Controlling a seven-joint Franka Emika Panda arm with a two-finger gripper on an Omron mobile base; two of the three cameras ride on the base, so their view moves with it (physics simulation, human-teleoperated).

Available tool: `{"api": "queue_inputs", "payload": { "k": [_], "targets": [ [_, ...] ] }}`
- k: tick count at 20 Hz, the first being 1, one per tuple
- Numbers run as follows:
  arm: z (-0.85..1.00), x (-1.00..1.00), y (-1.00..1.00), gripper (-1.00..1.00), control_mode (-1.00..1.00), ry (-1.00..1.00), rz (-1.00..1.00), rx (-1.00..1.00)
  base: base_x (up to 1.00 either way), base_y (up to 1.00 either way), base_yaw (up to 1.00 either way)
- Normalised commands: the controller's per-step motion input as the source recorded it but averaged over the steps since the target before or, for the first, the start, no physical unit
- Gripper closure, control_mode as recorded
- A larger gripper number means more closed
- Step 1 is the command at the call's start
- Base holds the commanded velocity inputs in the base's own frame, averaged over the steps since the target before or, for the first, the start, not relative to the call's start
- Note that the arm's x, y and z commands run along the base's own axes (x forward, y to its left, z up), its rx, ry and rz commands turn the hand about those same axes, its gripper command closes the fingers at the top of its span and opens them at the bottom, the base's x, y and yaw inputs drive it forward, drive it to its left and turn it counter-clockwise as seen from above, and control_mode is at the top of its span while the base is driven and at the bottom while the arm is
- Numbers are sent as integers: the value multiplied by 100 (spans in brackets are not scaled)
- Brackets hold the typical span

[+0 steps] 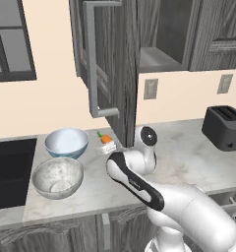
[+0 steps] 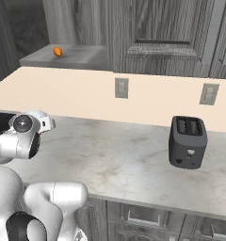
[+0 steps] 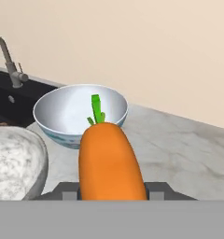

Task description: Pick the carrots from the cabinet and place them in one bowl. Pick the potato from the sink and place it in the other bowl.

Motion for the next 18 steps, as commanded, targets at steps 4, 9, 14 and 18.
{"api": "queue_inputs", "payload": {
  "k": [4, 9, 14, 18],
  "targets": [
    [-17, 14, 38, 100, -100, 8, 8, 2, 0, 0, 0],
    [-40, 19, 34, 100, -100, 8, 10, 3, 0, 0, 0],
    [-23, 2, 34, 100, -100, 1, 9, 1, 0, 0, 0],
    [0, 2, 27, 100, -100, 0, 9, 0, 0, 0, 0]
  ]
}}
